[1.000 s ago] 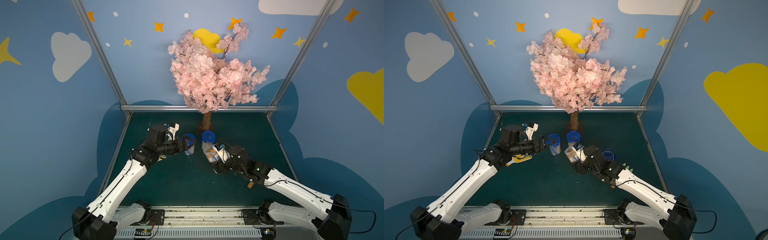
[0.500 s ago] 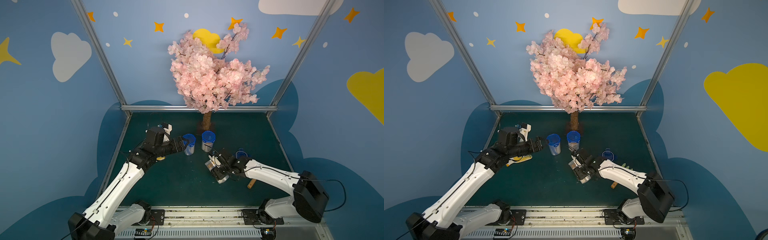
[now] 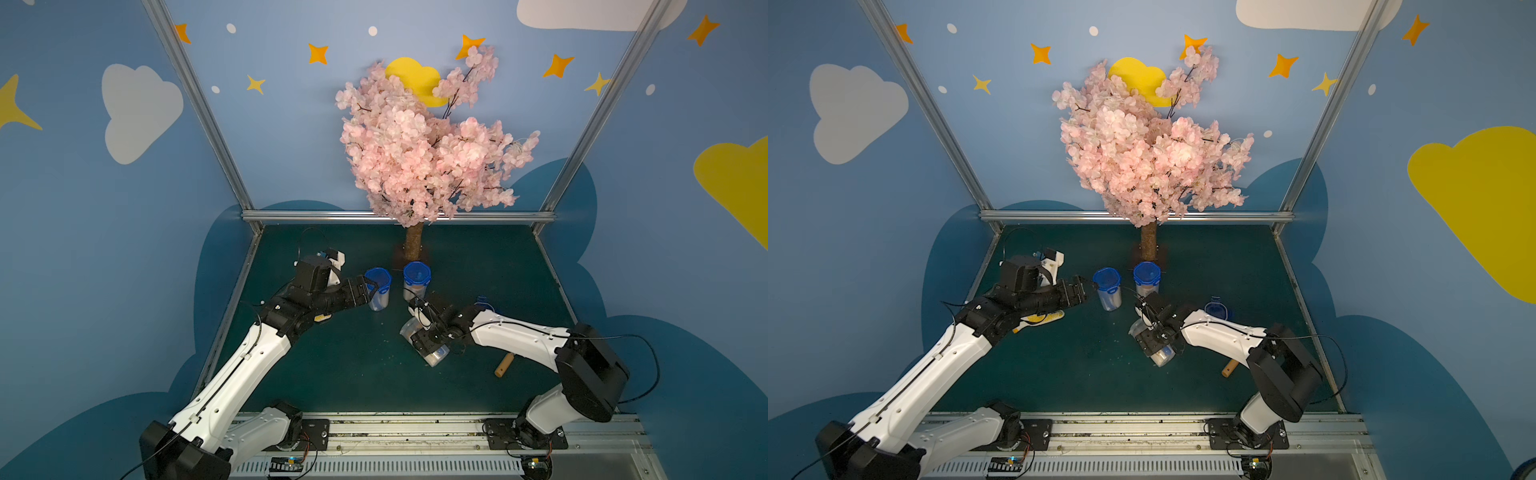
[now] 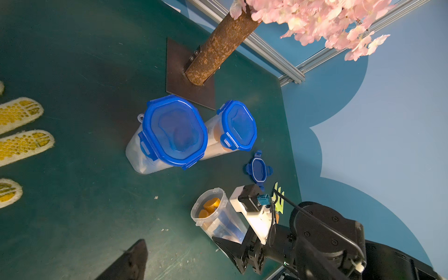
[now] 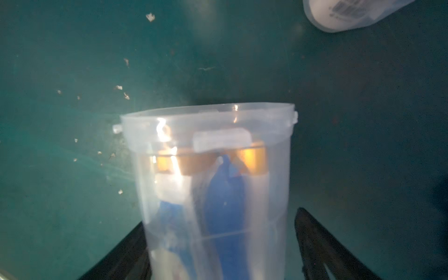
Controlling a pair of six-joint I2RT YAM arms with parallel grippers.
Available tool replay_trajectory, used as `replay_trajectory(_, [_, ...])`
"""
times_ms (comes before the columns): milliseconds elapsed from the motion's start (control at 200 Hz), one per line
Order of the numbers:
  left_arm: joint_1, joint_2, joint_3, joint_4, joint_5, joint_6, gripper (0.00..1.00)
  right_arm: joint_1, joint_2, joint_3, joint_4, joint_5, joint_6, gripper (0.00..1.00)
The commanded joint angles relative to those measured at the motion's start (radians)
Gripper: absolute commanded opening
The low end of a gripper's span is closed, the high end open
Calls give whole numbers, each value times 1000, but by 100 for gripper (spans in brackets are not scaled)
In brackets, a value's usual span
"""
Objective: Take out toiletry kits
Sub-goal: 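Pour the toiletry kits out of the container.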
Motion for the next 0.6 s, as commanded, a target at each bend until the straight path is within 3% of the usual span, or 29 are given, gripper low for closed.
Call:
replay_trajectory(0, [2, -2, -3, 6, 25, 6, 93, 0, -31, -22, 3, 7, 27, 86])
replay_trajectory(250, [5, -2, -7, 10, 14, 5, 93, 15, -162, -158, 27, -9, 65, 85])
replay_trajectory(411, [4, 12, -9, 28, 24, -7, 94, 21, -169, -200, 33, -7, 71, 84])
replay_trajectory(591, [5, 26, -13, 39, 41, -15, 94, 21, -105, -176, 22, -44, 69, 69])
